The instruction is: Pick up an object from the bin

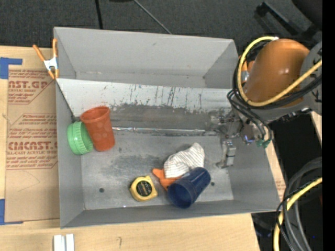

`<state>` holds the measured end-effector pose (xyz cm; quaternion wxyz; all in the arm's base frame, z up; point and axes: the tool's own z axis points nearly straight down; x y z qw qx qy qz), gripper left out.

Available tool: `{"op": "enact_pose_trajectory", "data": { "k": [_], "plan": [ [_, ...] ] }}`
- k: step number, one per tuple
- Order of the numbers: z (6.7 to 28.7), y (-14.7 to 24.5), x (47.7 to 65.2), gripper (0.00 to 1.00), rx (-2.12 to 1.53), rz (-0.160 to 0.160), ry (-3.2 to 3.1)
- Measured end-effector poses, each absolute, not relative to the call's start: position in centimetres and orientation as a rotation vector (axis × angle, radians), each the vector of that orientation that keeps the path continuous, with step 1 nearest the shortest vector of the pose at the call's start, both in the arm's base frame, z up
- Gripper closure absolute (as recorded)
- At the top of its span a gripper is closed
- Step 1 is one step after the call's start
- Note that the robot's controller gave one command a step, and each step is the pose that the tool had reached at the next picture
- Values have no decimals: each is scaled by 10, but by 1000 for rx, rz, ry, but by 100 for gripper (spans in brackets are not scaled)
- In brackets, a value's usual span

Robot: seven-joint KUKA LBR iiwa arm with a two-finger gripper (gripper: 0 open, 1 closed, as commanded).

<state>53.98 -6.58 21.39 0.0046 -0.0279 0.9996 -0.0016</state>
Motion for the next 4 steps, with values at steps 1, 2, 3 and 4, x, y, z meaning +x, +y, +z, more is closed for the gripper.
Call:
{"op": "enact_pose_trajectory", "data": {
  "k": [1,2,3,4],
  "plan": [
    [158,-58,520,0,-55,2,3136],
    [128,-24,499,0,-30,-3,3143],
    [74,-24,511,100,-898,0,3003],
    [74,-24,511,100,-899,-1,3003]
  ]
}}
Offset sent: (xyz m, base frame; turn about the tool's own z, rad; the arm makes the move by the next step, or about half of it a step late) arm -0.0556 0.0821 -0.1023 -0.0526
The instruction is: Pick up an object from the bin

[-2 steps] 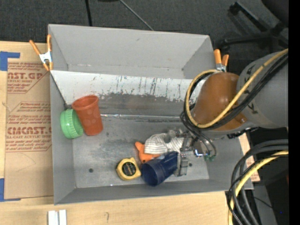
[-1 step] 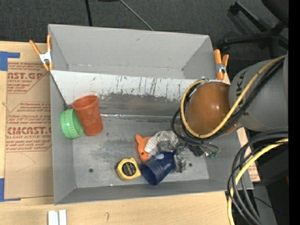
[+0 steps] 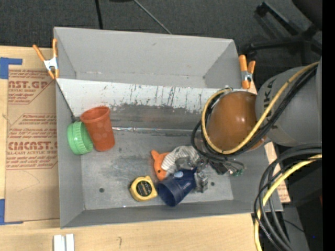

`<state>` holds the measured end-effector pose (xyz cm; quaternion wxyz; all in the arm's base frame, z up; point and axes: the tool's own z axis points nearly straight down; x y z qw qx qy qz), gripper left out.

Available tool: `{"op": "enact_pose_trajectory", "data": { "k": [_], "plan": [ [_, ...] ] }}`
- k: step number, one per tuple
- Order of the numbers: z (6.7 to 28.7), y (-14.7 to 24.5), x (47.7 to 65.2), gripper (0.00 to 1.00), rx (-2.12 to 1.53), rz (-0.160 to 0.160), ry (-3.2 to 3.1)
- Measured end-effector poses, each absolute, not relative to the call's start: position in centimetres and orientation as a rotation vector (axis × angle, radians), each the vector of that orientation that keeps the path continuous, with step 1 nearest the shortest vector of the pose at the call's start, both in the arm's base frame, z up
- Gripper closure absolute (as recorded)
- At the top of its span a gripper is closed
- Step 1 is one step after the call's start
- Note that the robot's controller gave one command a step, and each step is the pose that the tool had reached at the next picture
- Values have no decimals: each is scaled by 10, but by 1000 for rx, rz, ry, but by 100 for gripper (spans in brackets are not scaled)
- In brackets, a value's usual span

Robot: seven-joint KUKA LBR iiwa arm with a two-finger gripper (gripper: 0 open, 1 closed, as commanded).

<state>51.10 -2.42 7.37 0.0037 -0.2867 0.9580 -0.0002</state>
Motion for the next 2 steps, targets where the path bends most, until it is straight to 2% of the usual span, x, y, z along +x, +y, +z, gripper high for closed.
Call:
{"op": "enact_pose_trajectory", "data": {
  "k": [1,2],
  "plan": [
    [174,-6,514,100,-929,2,2999],
    [174,-6,514,100,-929,2,2999]
  ]
}}
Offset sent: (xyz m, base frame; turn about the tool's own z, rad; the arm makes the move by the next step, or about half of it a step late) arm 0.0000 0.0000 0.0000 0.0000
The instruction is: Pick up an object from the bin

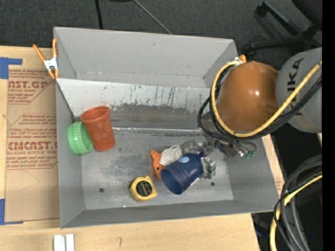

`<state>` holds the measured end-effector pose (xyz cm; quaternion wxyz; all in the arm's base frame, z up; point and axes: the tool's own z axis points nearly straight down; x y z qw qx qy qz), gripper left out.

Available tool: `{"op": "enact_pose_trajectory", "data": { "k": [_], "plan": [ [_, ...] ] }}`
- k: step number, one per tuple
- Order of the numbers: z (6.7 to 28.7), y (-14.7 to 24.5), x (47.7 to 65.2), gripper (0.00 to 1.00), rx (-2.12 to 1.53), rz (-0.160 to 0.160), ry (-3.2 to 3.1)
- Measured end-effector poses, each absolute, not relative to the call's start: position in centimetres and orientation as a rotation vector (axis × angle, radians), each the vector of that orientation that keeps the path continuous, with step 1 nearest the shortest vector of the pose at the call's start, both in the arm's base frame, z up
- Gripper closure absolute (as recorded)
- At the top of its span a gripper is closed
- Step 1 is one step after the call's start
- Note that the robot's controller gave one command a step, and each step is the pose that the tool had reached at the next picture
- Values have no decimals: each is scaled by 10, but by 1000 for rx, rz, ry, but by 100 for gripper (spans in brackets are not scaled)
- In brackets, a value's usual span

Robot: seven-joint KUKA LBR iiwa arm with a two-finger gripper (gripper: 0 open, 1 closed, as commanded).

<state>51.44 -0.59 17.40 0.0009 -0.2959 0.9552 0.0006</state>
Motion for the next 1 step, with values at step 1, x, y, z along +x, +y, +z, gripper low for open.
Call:
{"op": "enact_pose_trajectory", "data": {
  "k": [1],
  "plan": [
    [251,4,513,100,-942,1,2994]
  ]
}}
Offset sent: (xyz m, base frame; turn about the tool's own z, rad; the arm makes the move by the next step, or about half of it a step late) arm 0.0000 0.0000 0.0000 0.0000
